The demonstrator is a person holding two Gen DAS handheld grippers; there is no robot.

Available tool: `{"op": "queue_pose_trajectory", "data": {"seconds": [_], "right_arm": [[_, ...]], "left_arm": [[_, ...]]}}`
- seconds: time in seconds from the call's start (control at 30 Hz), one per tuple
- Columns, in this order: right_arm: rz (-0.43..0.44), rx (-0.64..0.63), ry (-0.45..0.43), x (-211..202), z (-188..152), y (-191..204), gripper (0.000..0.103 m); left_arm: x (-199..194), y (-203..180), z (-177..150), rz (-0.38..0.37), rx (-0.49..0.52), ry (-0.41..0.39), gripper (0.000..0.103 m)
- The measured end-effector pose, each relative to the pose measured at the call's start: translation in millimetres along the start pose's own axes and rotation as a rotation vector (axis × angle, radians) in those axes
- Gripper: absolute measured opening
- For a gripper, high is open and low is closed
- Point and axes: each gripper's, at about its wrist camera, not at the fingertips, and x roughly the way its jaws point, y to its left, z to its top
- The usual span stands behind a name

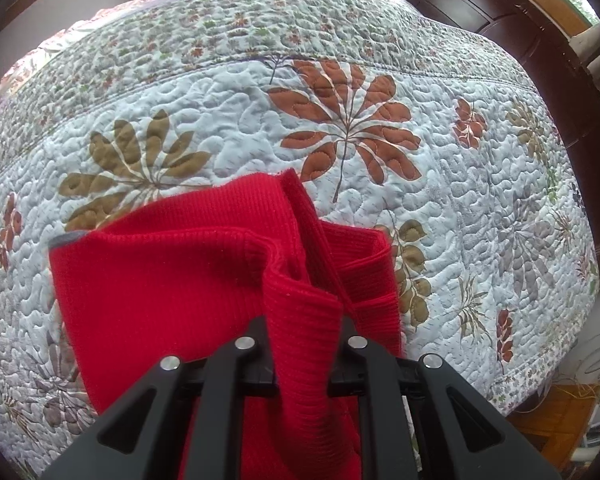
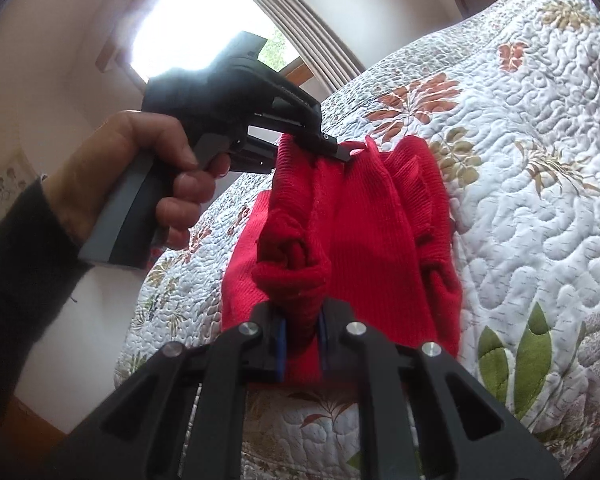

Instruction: Fold small clothes

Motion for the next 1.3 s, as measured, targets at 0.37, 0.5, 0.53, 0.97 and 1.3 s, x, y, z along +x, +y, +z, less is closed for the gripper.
{"op": "queue_pose_trajectory", "data": {"seconds": [0.37,0.5,0.53,0.97,1.3], "right_arm": [[0.018,0.066,0.025,-4.5,-2.1,-19.3,0.01],[0.021,0.064,0.017,-8.4,-0.7,-18.6,0.01],[0.021,0.066,0.018,-8.0,0.0,-19.8,0.01],[-0.004,0.114,0.047,-10.9,-7.9,-40.4,0.01],[0.009,0.164,0.098,-4.3,-13.8,-55.2,0.014]], "left_arm": [[9.2,-13.2,-0.6,0.054,-0.006,0.008,0.013],[5.7,-16.6,-0.3,0.054,-0.006,0.001,0.013],[6.4,-17.7,-0.4,0.06,-0.005,0.002,0.013],[24.0,-30.7,-3.8,0.103,-0.005,-0.016,0.013],[22.7,-30.0,-4.7,0.035,-0.049,-0.077,0.053]]}}
